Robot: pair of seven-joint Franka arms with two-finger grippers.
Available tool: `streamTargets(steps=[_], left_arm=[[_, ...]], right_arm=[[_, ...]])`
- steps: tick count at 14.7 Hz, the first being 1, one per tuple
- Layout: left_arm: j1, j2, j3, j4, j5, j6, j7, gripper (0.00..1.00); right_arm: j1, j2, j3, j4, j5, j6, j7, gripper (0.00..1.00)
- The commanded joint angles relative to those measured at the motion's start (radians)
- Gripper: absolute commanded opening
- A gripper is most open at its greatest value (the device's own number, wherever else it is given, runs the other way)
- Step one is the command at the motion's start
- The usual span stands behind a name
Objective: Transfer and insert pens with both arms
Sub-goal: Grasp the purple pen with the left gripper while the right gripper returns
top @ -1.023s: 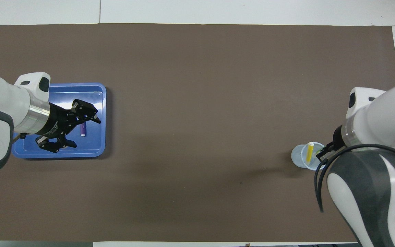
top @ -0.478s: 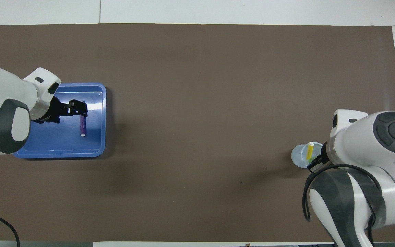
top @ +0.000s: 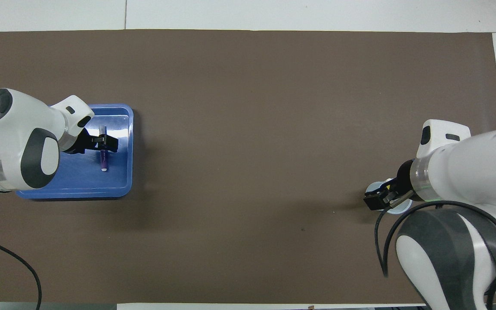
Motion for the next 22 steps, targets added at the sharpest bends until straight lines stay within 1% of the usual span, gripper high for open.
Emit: streamTargets(steps=[1,2,3,4,5,6,7,9,11,14,15,16,17,18,22], left_arm=[[-0.004,0.035,-0.001,0.010,0.052,0.030,0.014,1.00],[-0.007,0.046,-0.001,0.017,0.052,0.033,0.016,0.99],[-0.007,0.050,-0.001,0.021,0.052,0.035,0.018,0.99],[-0.004,0.052,-0.003,0.024,0.052,0.035,0.018,0.99],[-0.004,0.052,-0.003,0.026,0.052,0.036,0.018,0.97],[-0.002,0.052,-0.004,0.030,0.052,0.036,0.018,0.93],[-0.002,0.054,-0.004,0.041,0.051,0.033,0.019,0.90],[-0.002,0.055,-0.004,0.044,0.052,0.036,0.021,0.80],[-0.004,0.055,-0.004,0.044,0.052,0.039,0.021,0.70],[-0.004,0.055,-0.004,0.038,0.052,0.040,0.019,0.47],[-0.004,0.055,-0.003,0.038,0.051,0.040,0.019,0.37],[-0.005,0.055,-0.003,0.035,0.051,0.046,0.019,0.28],[-0.004,0.055,-0.003,0.032,0.051,0.052,0.019,0.17],[-0.002,0.055,-0.003,0.032,0.051,0.052,0.019,0.01],[-0.002,0.055,-0.003,0.044,0.051,0.030,0.016,0.00]], right_arm=[[-0.002,0.040,0.004,0.038,0.256,0.034,0.173,1.00],[0.008,0.040,0.007,0.038,0.342,0.055,0.270,1.00],[0.050,0.041,0.007,0.038,0.428,0.095,0.380,1.00],[0.093,0.043,0.006,0.038,0.480,0.144,0.487,1.00],[0.144,0.046,0.007,0.036,0.507,0.205,0.605,1.00],[0.225,0.052,0.007,0.033,0.511,0.297,0.752,1.00],[0.279,0.061,0.007,0.032,0.513,0.386,0.872,1.00],[0.369,0.075,0.007,0.032,0.560,0.521,1.060,1.00],[0.423,0.083,0.007,0.032,0.615,0.614,1.134,1.00],[0.439,0.083,0.007,0.032,0.658,0.626,1.197,1.00],[0.440,0.081,0.007,0.032,0.669,0.626,1.200,1.00],[0.452,0.080,0.007,0.030,0.669,0.628,1.202,1.00],[0.462,0.080,0.007,0.030,0.669,0.628,1.202,1.00],[0.462,0.080,0.007,0.030,0.669,0.628,1.202,1.00],[0.465,0.077,0.007,0.027,0.669,0.628,1.202,1.00]])
